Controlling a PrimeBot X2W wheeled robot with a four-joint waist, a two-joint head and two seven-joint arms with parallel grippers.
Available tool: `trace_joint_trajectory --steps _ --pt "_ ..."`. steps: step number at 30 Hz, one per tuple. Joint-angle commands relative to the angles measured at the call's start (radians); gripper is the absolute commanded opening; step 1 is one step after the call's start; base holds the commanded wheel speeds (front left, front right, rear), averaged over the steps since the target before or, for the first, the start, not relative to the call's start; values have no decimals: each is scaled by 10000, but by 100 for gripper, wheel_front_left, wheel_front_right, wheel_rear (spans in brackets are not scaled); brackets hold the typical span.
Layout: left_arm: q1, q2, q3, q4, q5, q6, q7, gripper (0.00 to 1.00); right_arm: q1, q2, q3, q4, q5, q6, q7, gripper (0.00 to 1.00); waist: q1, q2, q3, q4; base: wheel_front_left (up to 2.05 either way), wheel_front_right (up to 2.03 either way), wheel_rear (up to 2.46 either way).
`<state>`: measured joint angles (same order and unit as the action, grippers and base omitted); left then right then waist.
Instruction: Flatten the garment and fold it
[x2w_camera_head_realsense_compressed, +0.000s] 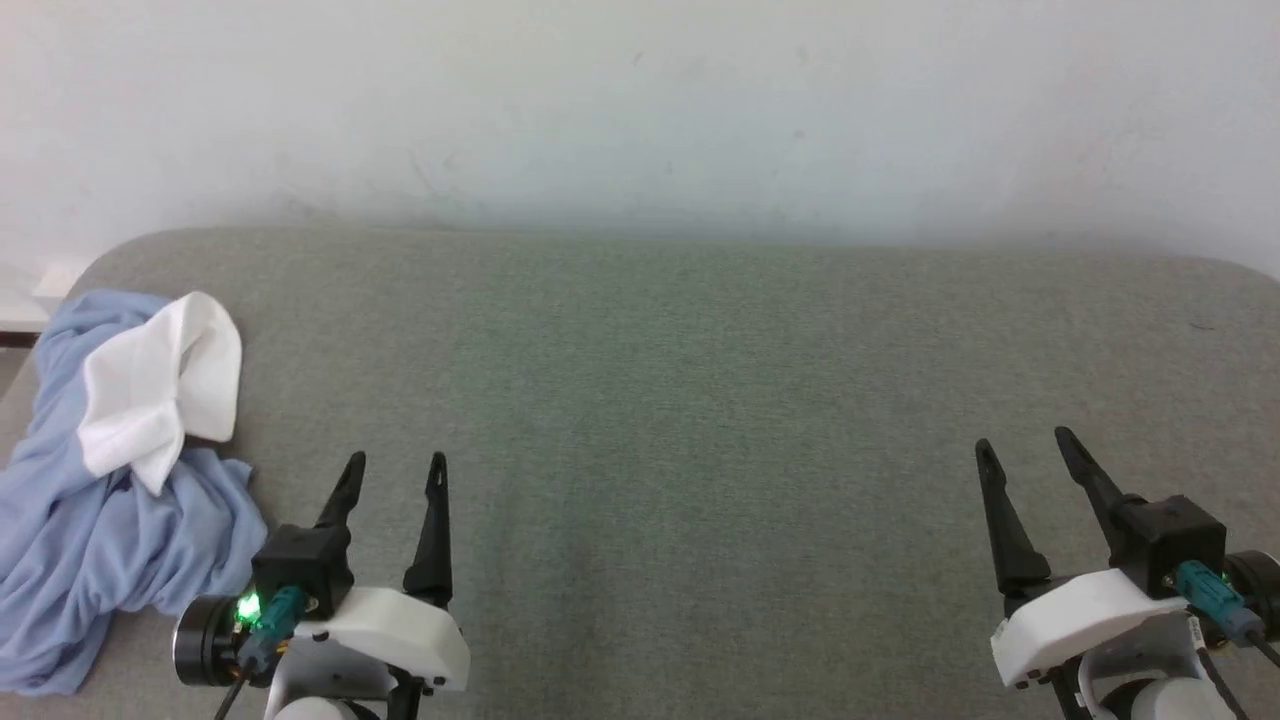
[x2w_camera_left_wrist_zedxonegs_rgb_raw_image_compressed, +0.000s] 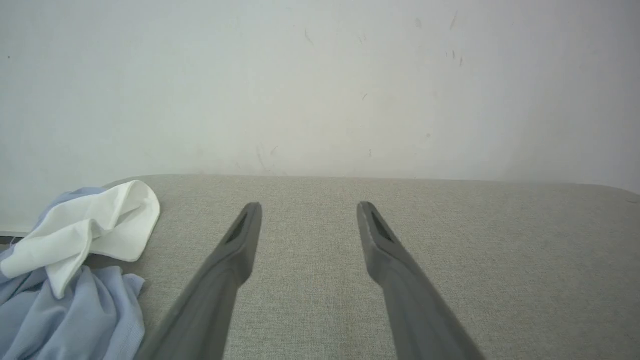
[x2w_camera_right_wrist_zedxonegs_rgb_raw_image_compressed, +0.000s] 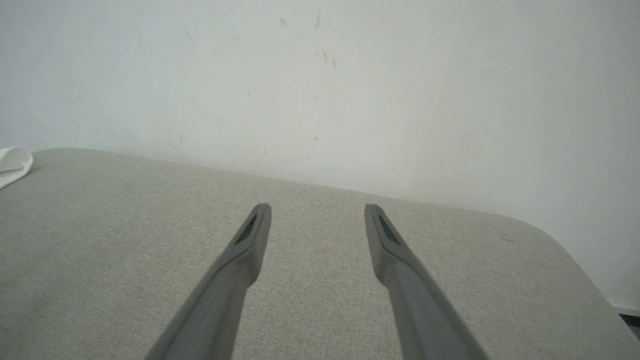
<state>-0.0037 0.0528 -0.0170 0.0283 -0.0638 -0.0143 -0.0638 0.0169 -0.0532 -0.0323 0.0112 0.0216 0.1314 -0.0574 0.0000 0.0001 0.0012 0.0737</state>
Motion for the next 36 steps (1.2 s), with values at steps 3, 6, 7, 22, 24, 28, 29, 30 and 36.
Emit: trace_joint_trajectory --steps 3,6,7,22,24,28,29,30,36 --pt "-165 -6 74 32 -81 -96 -140 100 41 10 -29 -111 50 -2 -108 100 0 -1 22 355 0 0 0" --pt "-185 -7 122 35 -63 -122 -203 100 53 11 -28 -162 41 -2 -119 100 0 -1 37 599 0 0 0" --pt "-191 -7 139 35 -76 -127 -224 100 59 11 -32 -179 35 -2 -127 100 0 -1 36 686 0 0 0" --pt "-128 -11 424 46 -240 -196 -537 100 110 15 100 -422 91 -3 -262 100 0 -1 48 1891 0 0 0" --pt "-119 -11 440 60 -266 -201 -579 100 113 15 130 -470 92 -3 -271 100 0 -1 56 2041 0 0 0" --pt "-105 -12 475 81 -327 -204 -663 100 129 16 177 -561 96 -4 -287 100 0 -1 77 2331 0 0 0" --pt "-101 -12 486 85 -346 -204 -684 100 131 16 186 -583 98 -4 -292 100 0 -1 86 2397 0 0 0" --pt "-100 -13 496 89 -367 -204 -704 100 136 16 193 -602 98 -4 -296 100 0 -1 91 2459 0 0 0" --pt "-92 -14 571 122 -442 -183 -830 100 166 18 230 -723 100 -4 -330 100 0 -1 140 2798 0 0 0"
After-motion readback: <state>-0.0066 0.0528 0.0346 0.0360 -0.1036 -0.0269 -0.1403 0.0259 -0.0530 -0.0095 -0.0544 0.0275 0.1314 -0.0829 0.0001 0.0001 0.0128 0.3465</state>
